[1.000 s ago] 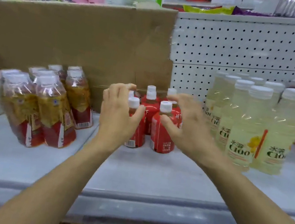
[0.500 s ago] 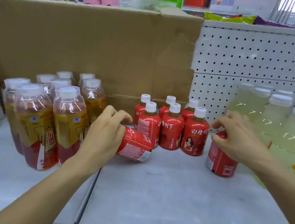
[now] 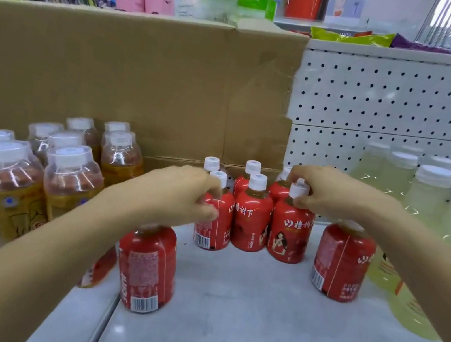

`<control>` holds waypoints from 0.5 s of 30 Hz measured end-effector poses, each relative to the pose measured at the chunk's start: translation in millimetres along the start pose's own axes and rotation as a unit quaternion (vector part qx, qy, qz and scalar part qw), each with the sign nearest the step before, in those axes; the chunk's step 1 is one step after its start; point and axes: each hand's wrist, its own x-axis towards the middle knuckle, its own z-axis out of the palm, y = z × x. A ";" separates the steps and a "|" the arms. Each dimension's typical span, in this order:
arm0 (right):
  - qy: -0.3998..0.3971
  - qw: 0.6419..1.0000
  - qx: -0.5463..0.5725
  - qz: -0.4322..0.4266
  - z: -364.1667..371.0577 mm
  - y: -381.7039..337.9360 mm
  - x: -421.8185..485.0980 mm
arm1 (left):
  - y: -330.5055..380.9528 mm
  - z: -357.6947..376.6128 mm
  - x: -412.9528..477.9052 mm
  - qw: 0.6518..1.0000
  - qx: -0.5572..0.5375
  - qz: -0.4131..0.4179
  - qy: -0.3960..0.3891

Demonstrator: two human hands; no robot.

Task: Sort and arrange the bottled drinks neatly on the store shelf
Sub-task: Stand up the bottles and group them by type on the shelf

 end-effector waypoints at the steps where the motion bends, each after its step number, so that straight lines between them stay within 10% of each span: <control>1: -0.006 1.000 -0.002 -0.004 -1.4 1.0 2.5 | 5.5 -1.9 14.2 0.999 -0.017 0.014 0.030; 15: -0.107 0.989 -0.098 0.011 -18.0 28.1 23.2 | 23.8 -14.4 88.1 0.996 0.008 0.046 -0.082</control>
